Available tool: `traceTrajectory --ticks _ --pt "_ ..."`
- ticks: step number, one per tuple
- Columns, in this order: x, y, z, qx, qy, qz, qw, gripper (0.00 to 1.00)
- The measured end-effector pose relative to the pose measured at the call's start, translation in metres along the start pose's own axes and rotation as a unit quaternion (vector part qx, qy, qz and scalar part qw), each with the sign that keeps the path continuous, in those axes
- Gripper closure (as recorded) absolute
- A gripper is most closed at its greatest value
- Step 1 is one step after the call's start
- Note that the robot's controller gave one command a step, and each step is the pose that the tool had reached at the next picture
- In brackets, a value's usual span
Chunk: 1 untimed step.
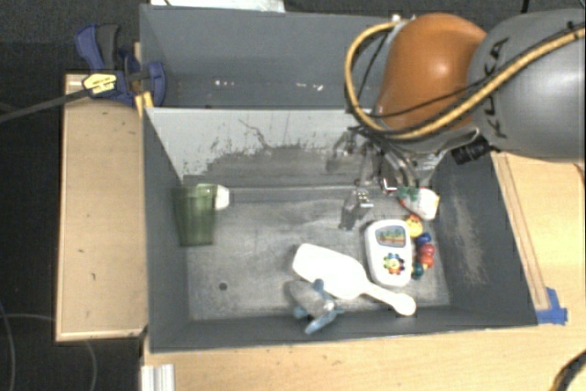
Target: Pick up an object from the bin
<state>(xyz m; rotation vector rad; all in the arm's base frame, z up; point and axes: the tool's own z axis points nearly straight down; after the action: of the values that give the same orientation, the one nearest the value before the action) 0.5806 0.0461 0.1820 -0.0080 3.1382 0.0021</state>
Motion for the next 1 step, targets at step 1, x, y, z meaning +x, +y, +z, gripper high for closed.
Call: traceTrajectory --ticks 1 --pt "0.0000 0.0000 0.0000 0.000 0.0000 0.000 1.0000 0.00"
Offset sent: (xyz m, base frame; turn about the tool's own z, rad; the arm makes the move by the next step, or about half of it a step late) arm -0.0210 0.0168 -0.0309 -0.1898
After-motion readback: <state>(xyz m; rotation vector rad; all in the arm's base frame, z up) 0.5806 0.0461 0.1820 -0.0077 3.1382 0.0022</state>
